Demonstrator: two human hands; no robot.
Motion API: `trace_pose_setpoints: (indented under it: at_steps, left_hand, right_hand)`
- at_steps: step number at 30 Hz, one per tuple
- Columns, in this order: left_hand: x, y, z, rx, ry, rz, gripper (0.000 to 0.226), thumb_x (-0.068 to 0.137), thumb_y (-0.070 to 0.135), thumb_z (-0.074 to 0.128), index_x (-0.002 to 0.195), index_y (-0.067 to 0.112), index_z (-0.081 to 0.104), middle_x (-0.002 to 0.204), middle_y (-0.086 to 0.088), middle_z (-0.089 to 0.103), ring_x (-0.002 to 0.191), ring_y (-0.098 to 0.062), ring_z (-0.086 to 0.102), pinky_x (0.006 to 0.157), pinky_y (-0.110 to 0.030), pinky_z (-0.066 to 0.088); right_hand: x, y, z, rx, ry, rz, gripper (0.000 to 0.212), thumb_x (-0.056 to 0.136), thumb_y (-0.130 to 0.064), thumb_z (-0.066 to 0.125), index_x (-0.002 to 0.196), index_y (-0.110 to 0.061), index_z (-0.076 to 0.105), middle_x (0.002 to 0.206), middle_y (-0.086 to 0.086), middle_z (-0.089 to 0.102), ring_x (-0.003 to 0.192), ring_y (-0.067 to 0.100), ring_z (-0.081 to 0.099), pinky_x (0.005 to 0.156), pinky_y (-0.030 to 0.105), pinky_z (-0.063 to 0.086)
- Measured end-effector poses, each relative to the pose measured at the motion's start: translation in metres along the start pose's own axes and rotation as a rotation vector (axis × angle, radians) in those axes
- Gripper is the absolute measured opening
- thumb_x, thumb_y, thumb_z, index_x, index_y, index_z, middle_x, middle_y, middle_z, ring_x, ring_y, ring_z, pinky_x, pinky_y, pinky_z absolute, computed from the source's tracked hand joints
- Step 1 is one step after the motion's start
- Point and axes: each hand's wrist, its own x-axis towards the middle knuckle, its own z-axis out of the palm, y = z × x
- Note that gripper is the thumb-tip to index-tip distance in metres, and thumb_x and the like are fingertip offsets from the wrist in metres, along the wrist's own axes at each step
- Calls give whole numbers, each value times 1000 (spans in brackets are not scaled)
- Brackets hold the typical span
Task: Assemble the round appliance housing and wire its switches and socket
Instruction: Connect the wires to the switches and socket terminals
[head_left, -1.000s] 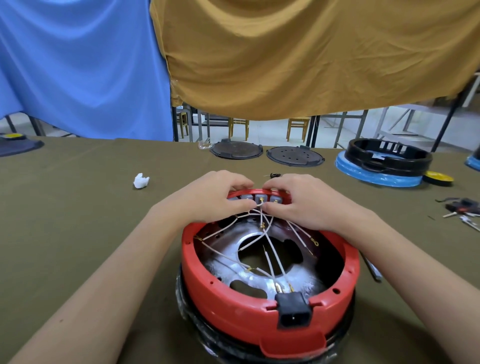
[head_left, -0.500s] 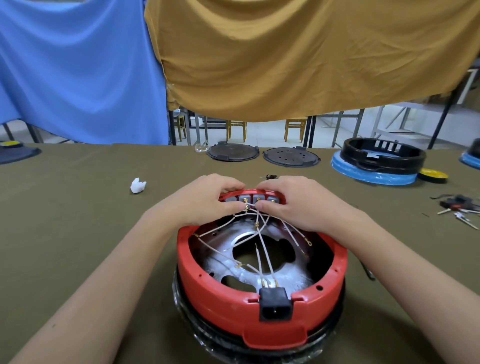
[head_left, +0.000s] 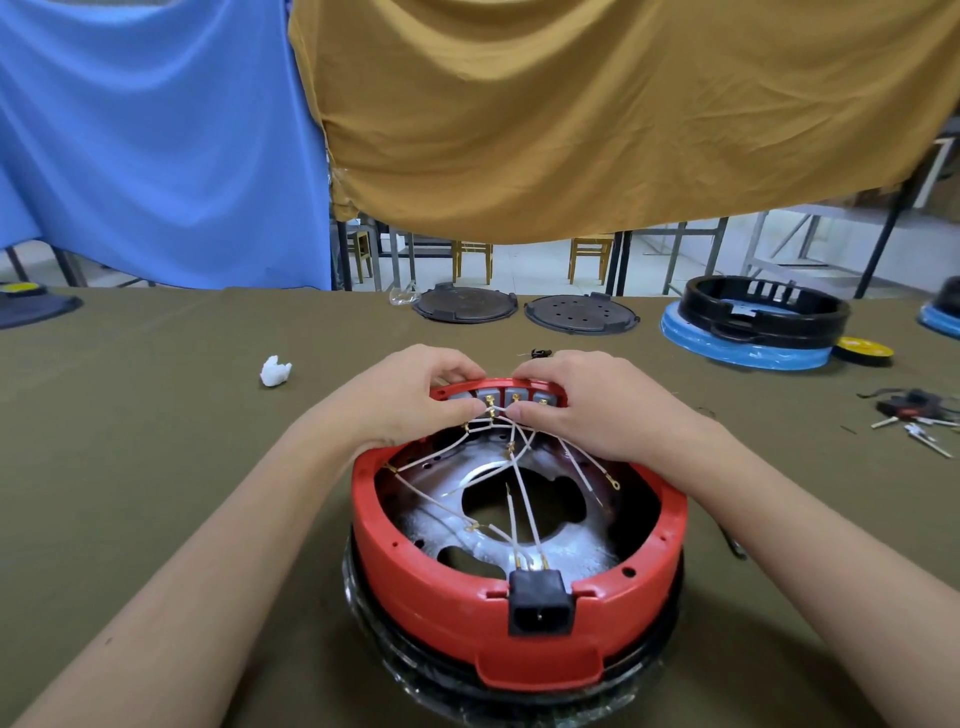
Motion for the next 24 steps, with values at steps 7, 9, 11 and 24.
trace_pose_setpoints:
  at_steps: [7,9,11,24]
  left_hand:
    - [-4,-3,-4,-62,-92,-47,34,90,42,66,123,31,62,113,17,69,101,-3,66,99,-37,50]
    - [-3,-2,-3,-41,-66,-36,28,92,36,65,120,29,64,110,15,71,99,-5,67,97,-39,51]
    - [-3,-2,-2,-47,-42,-56,26,92,33,66,118,29,65,109,14,71,99,-6,67,97,-38,50]
    - [12,-32,10,-528,624,-538,32,89,9,71,120,9,65,118,-11,67,105,-26,64,99,-43,50]
  right_hand:
    - [-3,9,0,225,-21,54,52,89,-57,59,135,-33,55,120,-13,63,111,10,58,88,26,43]
    - [-3,13,-2,334,-19,107,49,87,-58,61,131,-36,59,108,-19,62,99,2,60,82,22,43]
    - [-4,16,-3,434,-23,156,46,86,-59,63,127,-38,61,107,-17,63,96,0,61,85,23,47]
    - [-17,27,-7,688,207,408,46,92,-53,58,129,-26,54,109,-4,63,97,11,63,87,37,52]
